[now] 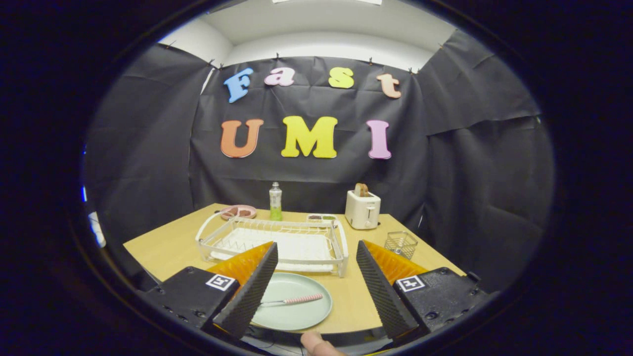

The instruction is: Take the plate from the dish rack, then take the spoon from the basket and place it into the plate.

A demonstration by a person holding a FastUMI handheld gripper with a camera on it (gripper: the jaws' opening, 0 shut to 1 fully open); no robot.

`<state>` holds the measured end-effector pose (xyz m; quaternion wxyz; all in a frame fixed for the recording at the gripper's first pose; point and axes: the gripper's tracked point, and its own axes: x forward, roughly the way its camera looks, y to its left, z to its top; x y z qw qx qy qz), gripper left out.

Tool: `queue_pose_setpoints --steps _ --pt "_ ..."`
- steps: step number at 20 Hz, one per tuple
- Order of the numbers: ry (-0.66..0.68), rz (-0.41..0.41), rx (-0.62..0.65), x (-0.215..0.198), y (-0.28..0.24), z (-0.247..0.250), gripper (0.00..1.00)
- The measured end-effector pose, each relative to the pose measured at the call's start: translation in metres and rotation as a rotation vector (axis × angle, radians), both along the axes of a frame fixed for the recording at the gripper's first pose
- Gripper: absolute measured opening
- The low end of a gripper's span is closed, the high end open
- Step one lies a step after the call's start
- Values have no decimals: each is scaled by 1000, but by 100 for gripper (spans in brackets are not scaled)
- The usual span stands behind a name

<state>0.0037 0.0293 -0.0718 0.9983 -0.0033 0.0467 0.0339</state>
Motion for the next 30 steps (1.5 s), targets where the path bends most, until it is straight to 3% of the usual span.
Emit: queue_pose_setpoints --steps 9,13,24,30 --pt "12 -24 59 -30 -48 20 100" --pt "31 -7 59 -39 -50 19 100" --pt "52 -69 66 -36 -69 20 100" --pt "41 -45 62 -41 -60 25 100"
